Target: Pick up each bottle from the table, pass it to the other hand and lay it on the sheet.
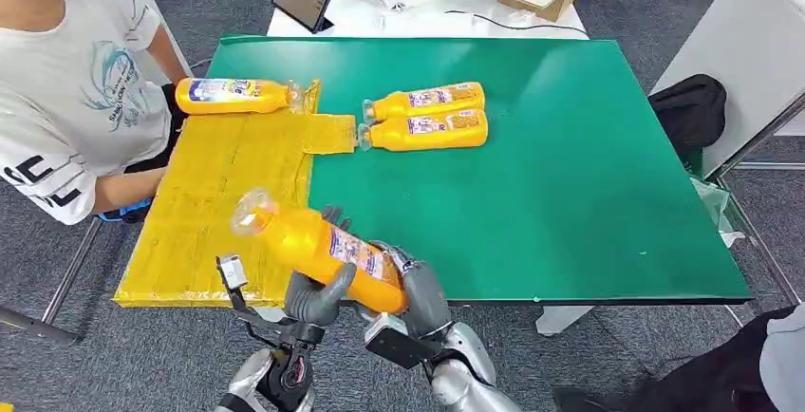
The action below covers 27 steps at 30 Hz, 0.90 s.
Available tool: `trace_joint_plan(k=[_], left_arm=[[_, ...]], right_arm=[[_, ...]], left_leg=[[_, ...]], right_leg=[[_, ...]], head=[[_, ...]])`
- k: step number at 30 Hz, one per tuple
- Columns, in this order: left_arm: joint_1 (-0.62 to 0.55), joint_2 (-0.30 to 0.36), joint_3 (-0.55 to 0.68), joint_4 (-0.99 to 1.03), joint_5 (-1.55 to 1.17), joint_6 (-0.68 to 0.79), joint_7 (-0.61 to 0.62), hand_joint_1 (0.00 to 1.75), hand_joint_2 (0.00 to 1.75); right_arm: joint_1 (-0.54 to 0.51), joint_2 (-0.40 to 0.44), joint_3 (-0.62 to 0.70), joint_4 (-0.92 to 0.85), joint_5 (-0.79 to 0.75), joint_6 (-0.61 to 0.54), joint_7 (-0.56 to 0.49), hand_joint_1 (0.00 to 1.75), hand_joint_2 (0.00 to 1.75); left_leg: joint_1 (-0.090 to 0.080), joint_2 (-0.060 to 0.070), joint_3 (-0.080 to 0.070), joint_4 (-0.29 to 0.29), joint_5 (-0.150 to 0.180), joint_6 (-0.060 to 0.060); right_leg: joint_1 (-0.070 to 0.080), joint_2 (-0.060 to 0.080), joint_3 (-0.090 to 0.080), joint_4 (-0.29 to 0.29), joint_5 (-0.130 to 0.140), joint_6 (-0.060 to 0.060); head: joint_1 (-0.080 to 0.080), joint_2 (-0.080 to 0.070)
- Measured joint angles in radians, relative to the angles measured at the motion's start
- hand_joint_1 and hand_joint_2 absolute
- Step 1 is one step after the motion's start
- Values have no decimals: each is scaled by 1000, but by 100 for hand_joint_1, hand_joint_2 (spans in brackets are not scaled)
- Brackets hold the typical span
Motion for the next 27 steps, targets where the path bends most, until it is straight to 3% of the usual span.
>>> trace_joint_plan(k=[5,6,7,24,25,26,27], left_arm=[[4,-3,7,11,2,44,-22,0,175],[5,-3,10,11,6,45,-26,77,175],[7,-3,12,11,11,46,-33,175,175],[63,-17,75,-80,53,49,-67,175,175],[64,-17,75,-82,53,49,-66,175,175],[64,-17,76,-83,53,49,-66,175,175],[64,-17,77,-85,52,49,-67,175,175]], right_arm=[[-8,8,37,24,-25,6,19,175,175],[-11,8,41,30,-27,6,20,175,175],[-16,8,48,37,-31,8,20,175,175],[-73,22,98,95,-32,24,29,175,175],[-74,23,99,97,-32,23,29,0,175],[-76,24,101,99,-32,24,29,0,175],[-78,24,103,101,-32,24,29,0,0]], left_leg=[[0,0,0,0,0,0],[0,0,0,0,0,0],[0,1,0,0,0,0],[0,1,0,0,0,0],[0,1,0,0,0,0],[0,1,0,0,0,0],[0,1,0,0,0,0]], right_leg=[[0,0,0,0,0,0],[0,0,0,0,0,0],[0,0,0,0,0,0],[0,0,-1,0,0,0],[0,0,-1,0,0,0],[0,1,-1,0,0,0],[0,1,-1,0,0,0]], head=[[0,0],[0,0],[0,0],[0,0],[0,0],[0,0],[0,0]])
